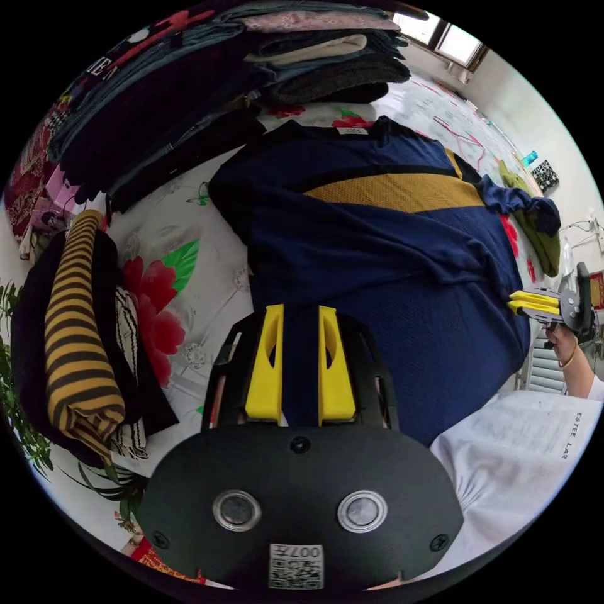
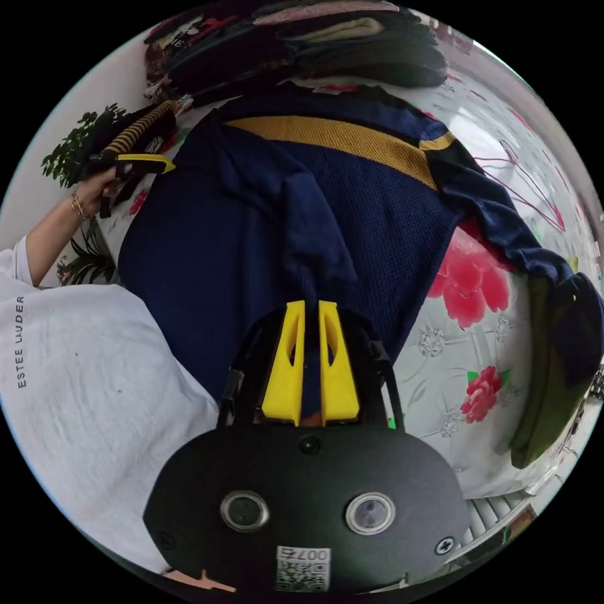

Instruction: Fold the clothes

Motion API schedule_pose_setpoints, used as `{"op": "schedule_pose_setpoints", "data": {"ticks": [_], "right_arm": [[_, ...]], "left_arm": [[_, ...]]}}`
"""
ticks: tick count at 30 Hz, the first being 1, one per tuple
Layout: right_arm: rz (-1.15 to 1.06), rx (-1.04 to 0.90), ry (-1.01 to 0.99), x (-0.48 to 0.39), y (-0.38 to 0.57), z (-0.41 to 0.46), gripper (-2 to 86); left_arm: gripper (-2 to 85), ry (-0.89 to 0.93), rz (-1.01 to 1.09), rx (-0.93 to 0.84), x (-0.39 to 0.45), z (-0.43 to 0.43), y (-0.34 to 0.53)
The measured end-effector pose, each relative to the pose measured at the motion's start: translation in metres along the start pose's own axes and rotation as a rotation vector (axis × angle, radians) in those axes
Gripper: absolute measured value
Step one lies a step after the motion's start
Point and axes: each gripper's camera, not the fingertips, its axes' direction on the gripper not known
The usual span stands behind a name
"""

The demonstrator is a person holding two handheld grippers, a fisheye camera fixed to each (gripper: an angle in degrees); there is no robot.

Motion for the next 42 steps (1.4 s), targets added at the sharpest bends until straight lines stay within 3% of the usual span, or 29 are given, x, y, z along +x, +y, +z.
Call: {"op": "schedule_pose_setpoints", "data": {"ticks": [3,8,13,18,22,29,33,36,42], "right_arm": [[0.043,0.132,-0.261,0.037,0.003,-0.05,0.4],[0.378,0.521,-0.656,0.156,0.052,-0.109,0.0],[0.664,0.405,-0.758,0.208,0.079,-0.054,0.3],[0.753,0.426,-0.669,0.212,0.097,-0.041,2.2],[0.627,0.472,-0.444,0.187,0.095,-0.073,5.0],[0.107,0.138,-0.055,0.079,0.033,-0.039,6.0],[0.098,0.073,0.079,0.071,0.018,-0.02,3.3],[0.141,0.115,-0.05,0.092,0.016,-0.041,1.0],[0.508,0.334,-0.245,0.167,0.058,-0.08,0.7]], "left_arm": [[4.8,-0.069,0.048,-0.001,0.006,0.009,-0.005],[1.9,-0.073,0.059,0.002,0.01,0.01,-0.01],[0.5,-0.106,0.06,0.011,0.016,0.012,-0.013],[0.5,-0.093,0.055,0.006,0.013,0.012,-0.017],[0.7,-0.097,0.05,0.006,0.011,0.012,-0.019],[1.9,-0.081,0.031,-0.008,0.0,0.011,-0.022],[2.3,-0.088,0.042,-0.025,-0.006,0.01,-0.024],[2.2,-0.088,0.036,-0.027,-0.011,0.01,-0.023],[2.6,-0.097,0.027,-0.021,-0.021,0.008,-0.018]]}}
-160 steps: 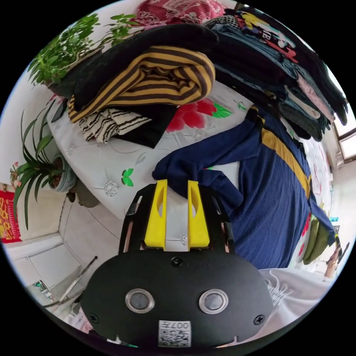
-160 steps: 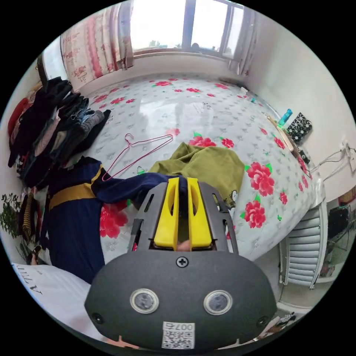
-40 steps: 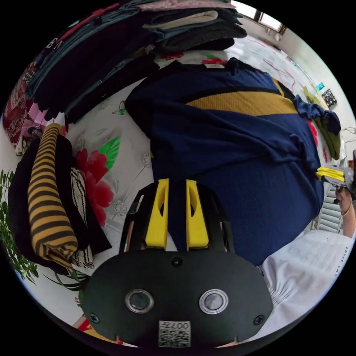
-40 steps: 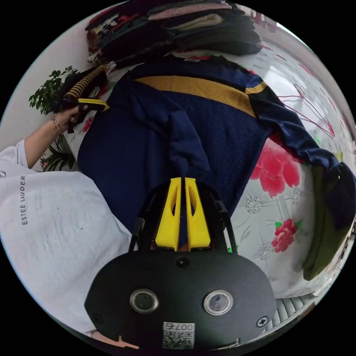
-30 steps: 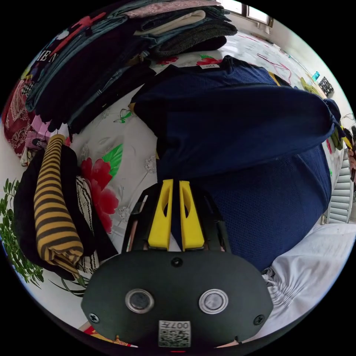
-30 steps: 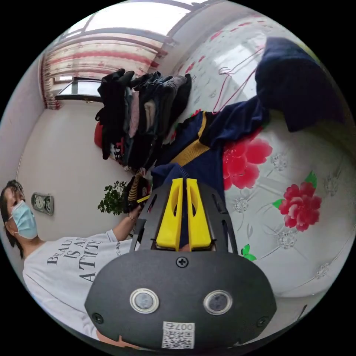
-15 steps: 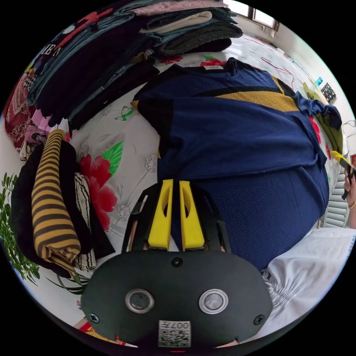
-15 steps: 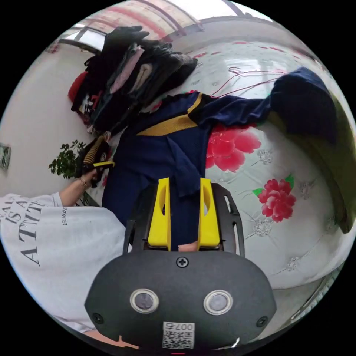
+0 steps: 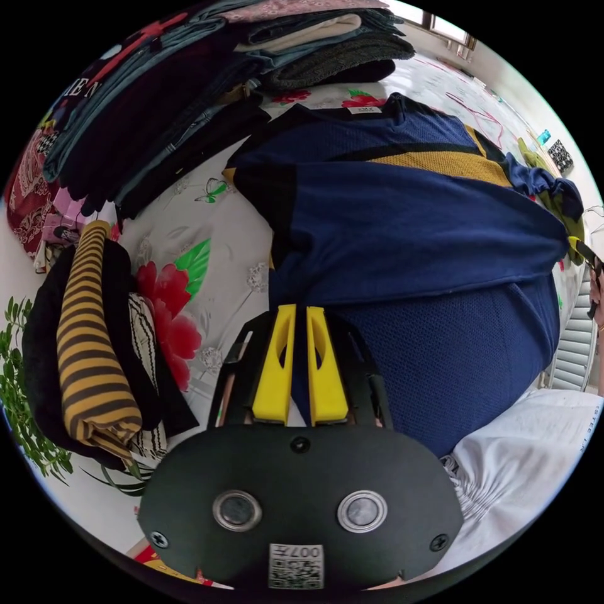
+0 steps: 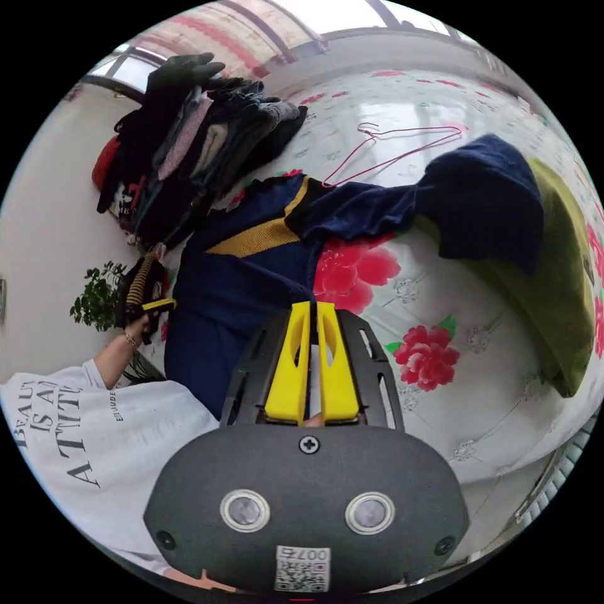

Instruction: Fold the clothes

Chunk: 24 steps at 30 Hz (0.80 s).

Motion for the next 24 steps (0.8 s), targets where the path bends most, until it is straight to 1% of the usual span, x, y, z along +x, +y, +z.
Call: {"op": "schedule_pose_setpoints", "data": {"ticks": [2,6,7,9,11,12,14,15,16,17,19,21,24], "right_arm": [[0.127,0.043,0.046,0.023,0.015,-0.005,2.0],[0.188,0.121,0.061,0.034,0.033,-0.021,5.8],[0.197,0.189,0.085,0.032,0.036,-0.033,6.8],[0.191,0.287,0.152,0.025,0.038,-0.05,7.7],[0.154,0.37,0.304,0.009,0.03,-0.064,8.2],[0.145,0.375,0.35,0.006,0.026,-0.065,8.3],[0.105,0.36,0.519,-0.004,0.01,-0.061,8.0],[0.091,0.34,0.544,-0.005,0.005,-0.057,7.6],[0.082,0.272,0.571,-0.002,-0.005,-0.047,6.8],[0.098,0.177,0.572,0.004,-0.014,-0.036,5.2],[0.095,0.096,0.554,0.007,-0.021,-0.026,2.7],[0.032,0.149,0.552,-0.008,-0.02,-0.033,1.2],[-0.1,0.323,0.599,-0.059,-0.019,-0.062,0.2]], "left_arm": [[3.1,0.003,-0.013,0.004,-0.004,0.0,0.003],[5.7,0.022,-0.06,0.007,-0.016,-0.003,0.012],[5.9,0.025,-0.07,0.004,-0.017,-0.004,0.014],[6.1,0.023,-0.122,0.033,-0.025,-0.015,0.026],[5.7,0.035,-0.169,0.076,-0.031,-0.027,0.04],[5.4,0.05,-0.205,0.106,-0.035,-0.035,0.05],[4.8,0.092,-0.255,0.139,-0.042,-0.043,0.066],[4.4,0.119,-0.292,0.149,-0.046,-0.045,0.076],[4.1,0.132,-0.311,0.151,-0.048,-0.046,0.081],[3.7,0.16,-0.335,0.149,-0.05,-0.046,0.09],[3.2,0.186,-0.341,0.138,-0.05,-0.045,0.1],[2.5,0.182,-0.333,0.123,-0.048,-0.045,0.11],[1.7,0.205,-0.333,0.131,-0.049,-0.046,0.122]]}}
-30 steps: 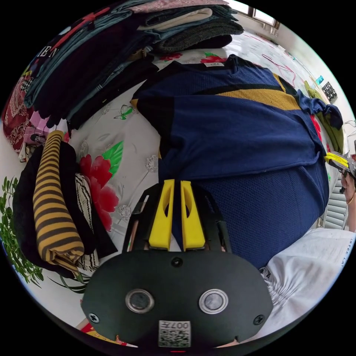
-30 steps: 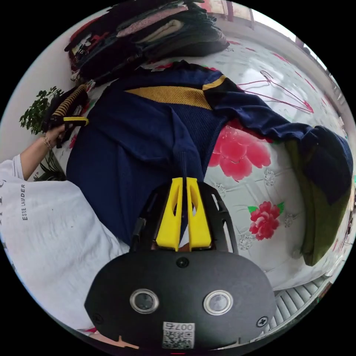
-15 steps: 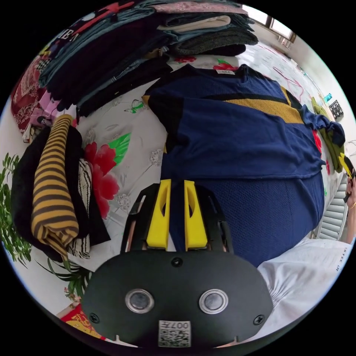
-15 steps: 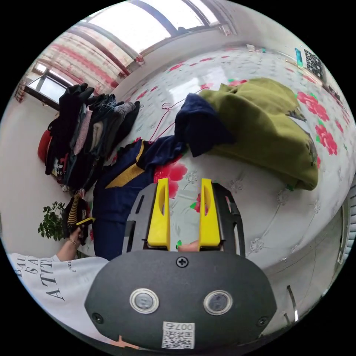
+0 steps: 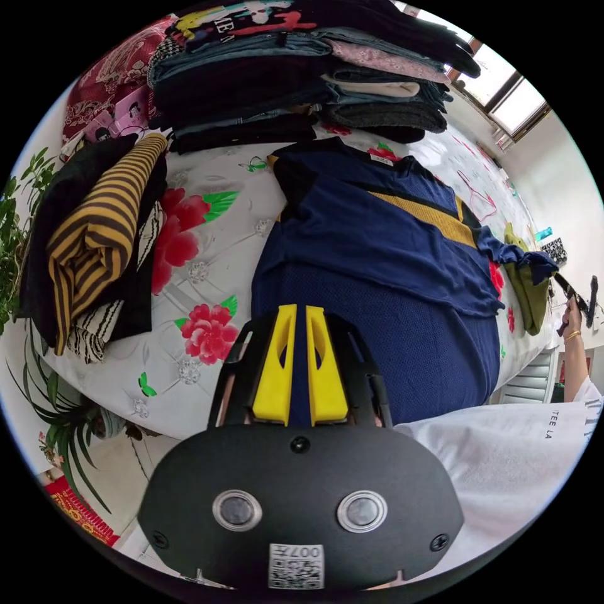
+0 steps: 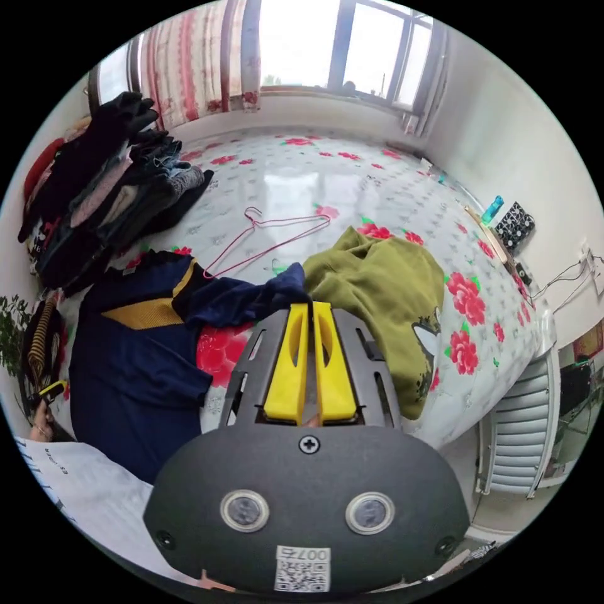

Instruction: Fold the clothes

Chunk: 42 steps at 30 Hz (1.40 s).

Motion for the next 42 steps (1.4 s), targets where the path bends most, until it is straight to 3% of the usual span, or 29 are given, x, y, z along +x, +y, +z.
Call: {"op": "schedule_pose_setpoints", "data": {"ticks": [4,8,12,16,20,22,28,33,38,42], "right_arm": [[-0.227,0.332,-0.136,-0.069,-0.025,-0.085,0.0],[-0.61,0.546,-0.493,-0.17,-0.015,-0.153,0.1],[-0.892,0.455,-0.807,-0.263,0.021,-0.155,0.7],[-1.023,0.136,-0.941,-0.355,0.084,-0.096,2.5],[-0.997,-0.179,-1.015,-0.384,0.12,-0.037,3.6],[-0.933,-0.228,-0.989,-0.377,0.123,-0.018,3.9],[-0.72,-0.294,-0.76,-0.337,0.104,0.043,4.8],[-0.638,-0.36,-0.75,-0.337,0.095,0.073,5.4],[-0.645,-0.337,-0.744,-0.345,0.103,0.07,6.0],[-0.627,-0.337,-0.714,-0.334,0.108,0.07,6.1]], "left_arm": [[1.4,0.042,0.0,0.013,-0.006,-0.005,0.008],[1.6,0.09,0.022,0.074,-0.007,-0.018,0.016],[2.9,0.139,0.045,0.137,-0.009,-0.028,0.033],[4.5,0.143,0.02,0.102,-0.024,-0.022,0.05],[5.3,0.14,-0.038,0.053,-0.047,-0.016,0.072],[5.5,0.138,-0.047,0.043,-0.053,-0.016,0.079],[7.7,0.148,0.032,0.072,-0.042,-0.019,0.081],[7.9,0.034,0.143,0.009,-0.015,0.013,0.053],[0.6,-0.025,0.153,-0.053,-0.009,0.029,0.044],[-0.7,0.003,0.015,0.047,-0.026,0.0,0.068]]}}
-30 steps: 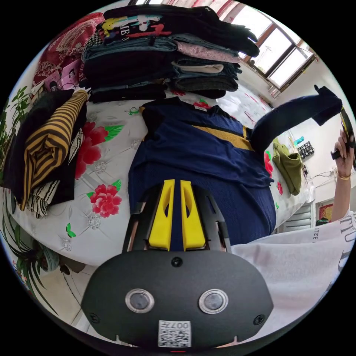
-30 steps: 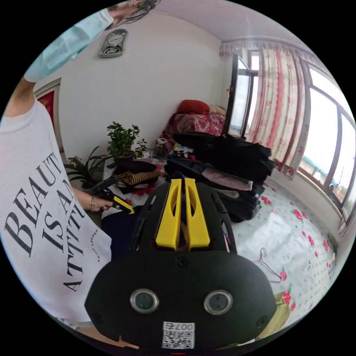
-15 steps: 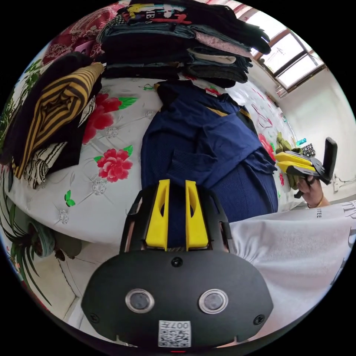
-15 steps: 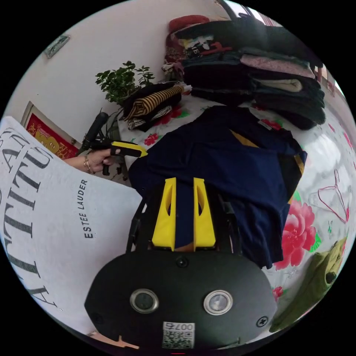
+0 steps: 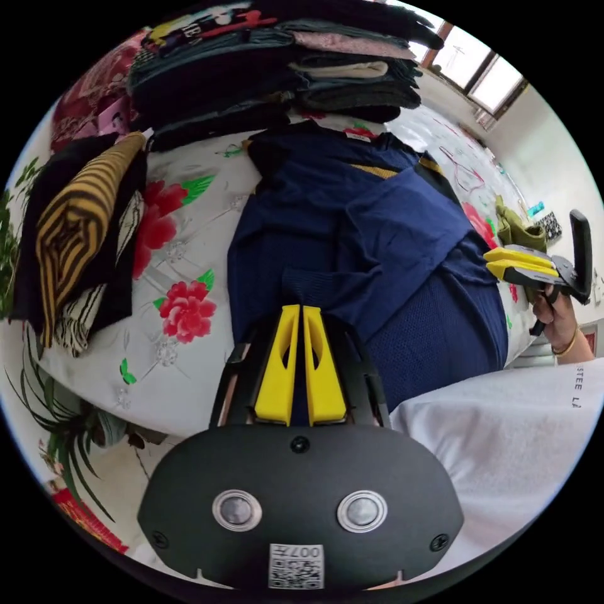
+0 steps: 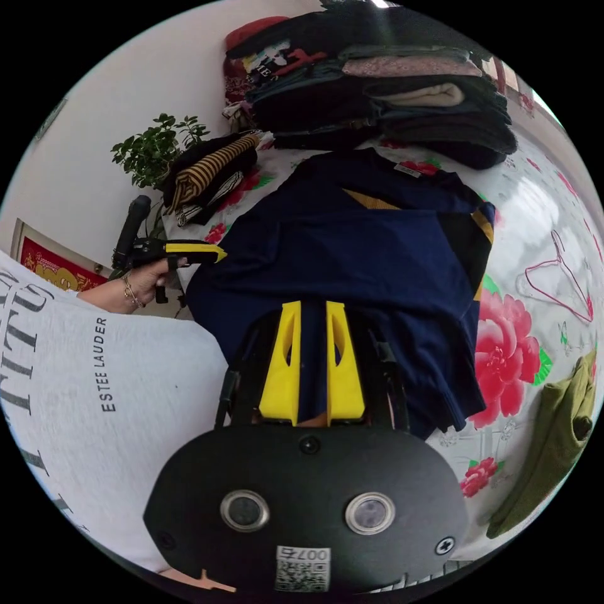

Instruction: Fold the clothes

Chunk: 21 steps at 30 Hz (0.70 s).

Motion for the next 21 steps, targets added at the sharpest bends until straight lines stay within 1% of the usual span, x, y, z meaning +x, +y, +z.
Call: {"op": "schedule_pose_setpoints", "data": {"ticks": [1,2,3,6,10,13,16,18,21], "right_arm": [[0.02,0.009,0.004,0.004,0.005,-0.004,6.2],[0.045,0.02,0.005,0.009,0.012,-0.009,6.1],[0.058,0.028,0.005,0.012,0.015,-0.011,6.1],[0.141,0.041,0.009,0.028,0.036,-0.018,5.9],[0.232,0.013,0.032,0.04,0.063,-0.019,5.4],[0.28,0.028,0.103,0.049,0.075,-0.028,4.9],[0.335,0.037,0.185,0.067,0.078,-0.033,4.6],[0.345,0.039,0.221,0.076,0.074,-0.034,4.4],[0.305,-0.019,0.271,0.084,0.062,-0.02,3.9]], "left_arm": [[-0.7,0.002,-0.041,0.032,-0.005,-0.008,0.006],[-0.8,-0.004,-0.127,0.082,-0.014,-0.022,0.02],[-0.8,-0.009,-0.218,0.097,-0.025,-0.031,0.034],[-0.8,0.008,-0.38,0.067,-0.044,-0.034,0.064],[-0.6,-0.039,-0.408,0.013,-0.046,-0.027,0.075],[0.8,-0.02,-0.394,0.033,-0.047,-0.028,0.079],[4.4,0.01,-0.341,0.031,-0.047,-0.024,0.075],[5.5,0.057,-0.31,-0.005,-0.047,-0.014,0.071],[5.7,0.061,-0.31,-0.018,-0.046,-0.01,0.073]]}}
